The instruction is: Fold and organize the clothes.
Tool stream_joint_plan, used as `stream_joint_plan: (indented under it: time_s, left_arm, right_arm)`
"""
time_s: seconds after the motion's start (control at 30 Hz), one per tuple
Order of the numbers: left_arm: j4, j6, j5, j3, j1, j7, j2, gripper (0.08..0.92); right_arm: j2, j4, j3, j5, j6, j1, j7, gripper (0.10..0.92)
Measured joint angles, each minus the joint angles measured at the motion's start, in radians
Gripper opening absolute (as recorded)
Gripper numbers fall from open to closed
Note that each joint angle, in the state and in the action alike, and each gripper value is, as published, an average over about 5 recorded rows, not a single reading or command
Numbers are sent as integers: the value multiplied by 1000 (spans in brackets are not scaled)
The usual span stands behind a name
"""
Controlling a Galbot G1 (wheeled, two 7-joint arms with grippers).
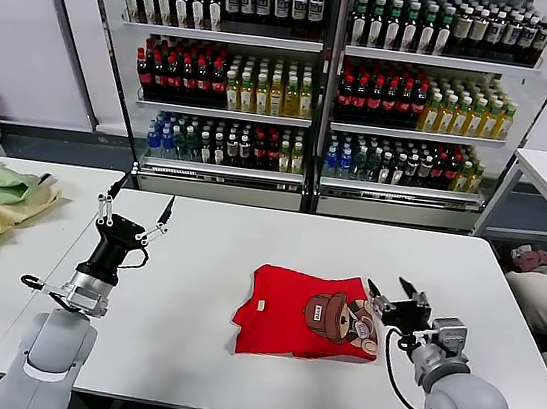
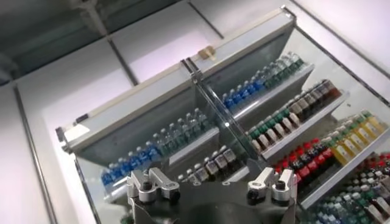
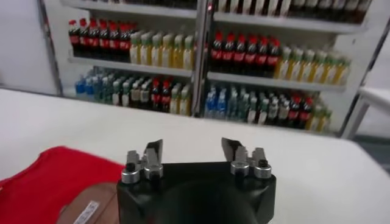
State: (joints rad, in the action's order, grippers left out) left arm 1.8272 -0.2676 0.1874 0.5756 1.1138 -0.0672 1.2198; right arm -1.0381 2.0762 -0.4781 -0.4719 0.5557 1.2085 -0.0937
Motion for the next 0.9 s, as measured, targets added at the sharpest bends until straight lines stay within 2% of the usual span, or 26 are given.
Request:
stream_joint_plan:
  time_s: [0.13,0.23,0.9]
  left_arm:
    - [5,6,-41,-3,2,-21,2,823]
    - [18,35,-98,-6,10,-25,3,823]
    - [7,117,-240,-11,13,-29,12,823]
  right_arm:
    - [-9,-11,-17,53,-31,-14,5,792]
    - [-13,-31,-23,96,-61,-27,10,818]
    - [-31,-130,-94,210,-182,-67,31,823]
